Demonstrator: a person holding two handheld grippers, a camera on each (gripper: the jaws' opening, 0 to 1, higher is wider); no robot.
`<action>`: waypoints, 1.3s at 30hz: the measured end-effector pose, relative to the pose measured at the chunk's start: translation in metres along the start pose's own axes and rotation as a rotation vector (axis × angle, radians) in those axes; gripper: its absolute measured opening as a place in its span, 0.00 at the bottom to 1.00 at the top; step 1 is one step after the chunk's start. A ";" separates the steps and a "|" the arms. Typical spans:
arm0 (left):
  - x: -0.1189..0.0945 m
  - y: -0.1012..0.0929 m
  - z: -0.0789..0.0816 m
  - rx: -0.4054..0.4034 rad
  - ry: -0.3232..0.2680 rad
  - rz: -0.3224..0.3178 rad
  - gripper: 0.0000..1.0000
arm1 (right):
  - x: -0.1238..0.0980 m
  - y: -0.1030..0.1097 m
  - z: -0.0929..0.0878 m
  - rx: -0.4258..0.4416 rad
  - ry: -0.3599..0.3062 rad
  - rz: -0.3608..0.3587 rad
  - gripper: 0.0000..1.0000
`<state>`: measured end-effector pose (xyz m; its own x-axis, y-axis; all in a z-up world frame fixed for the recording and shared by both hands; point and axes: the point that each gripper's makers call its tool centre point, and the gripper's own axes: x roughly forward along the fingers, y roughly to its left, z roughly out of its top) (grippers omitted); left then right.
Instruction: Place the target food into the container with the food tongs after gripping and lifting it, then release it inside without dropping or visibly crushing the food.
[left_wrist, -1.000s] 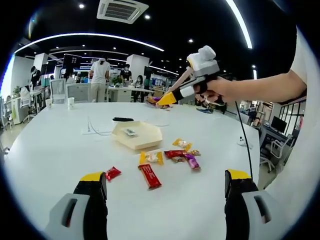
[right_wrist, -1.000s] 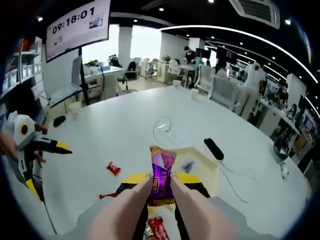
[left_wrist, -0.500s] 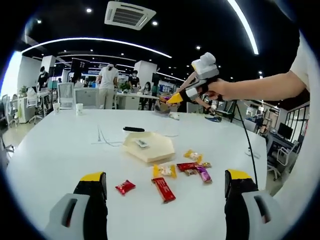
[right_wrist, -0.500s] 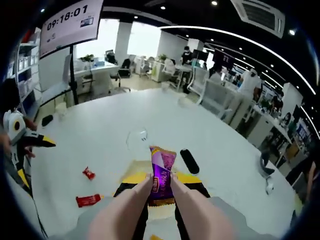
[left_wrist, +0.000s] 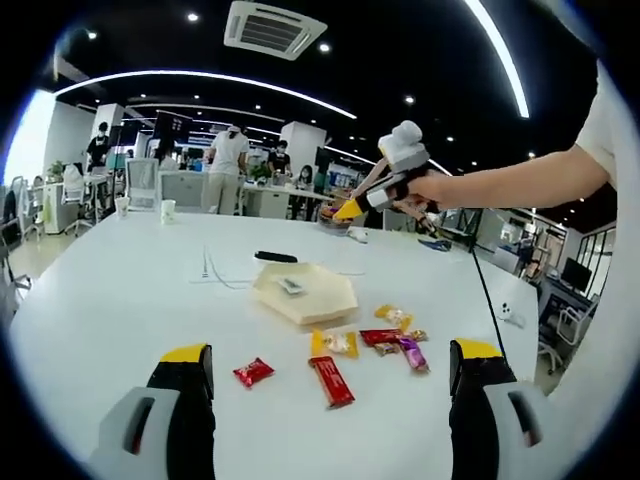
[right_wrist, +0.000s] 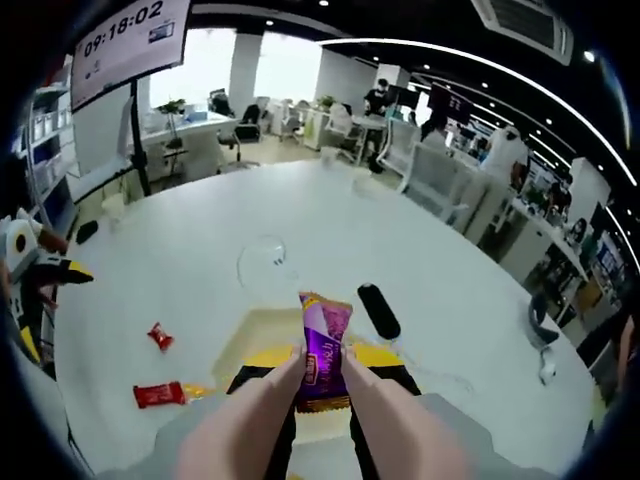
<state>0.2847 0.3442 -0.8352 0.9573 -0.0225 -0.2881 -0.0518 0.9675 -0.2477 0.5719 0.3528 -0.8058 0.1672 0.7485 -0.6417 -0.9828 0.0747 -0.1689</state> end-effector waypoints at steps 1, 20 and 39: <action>0.003 0.000 0.000 0.001 0.006 -0.007 0.99 | 0.005 0.002 -0.002 0.013 0.001 0.008 0.19; 0.032 -0.006 0.041 0.022 -0.004 -0.119 0.99 | 0.013 -0.004 -0.028 0.230 -0.008 -0.028 0.20; 0.047 -0.018 0.056 0.057 0.007 -0.049 0.99 | -0.004 -0.021 -0.050 0.472 -0.145 -0.042 0.24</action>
<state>0.3465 0.3402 -0.7926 0.9564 -0.0719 -0.2832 0.0119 0.9780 -0.2083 0.5957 0.3150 -0.8373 0.2282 0.8199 -0.5250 -0.9092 0.3723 0.1862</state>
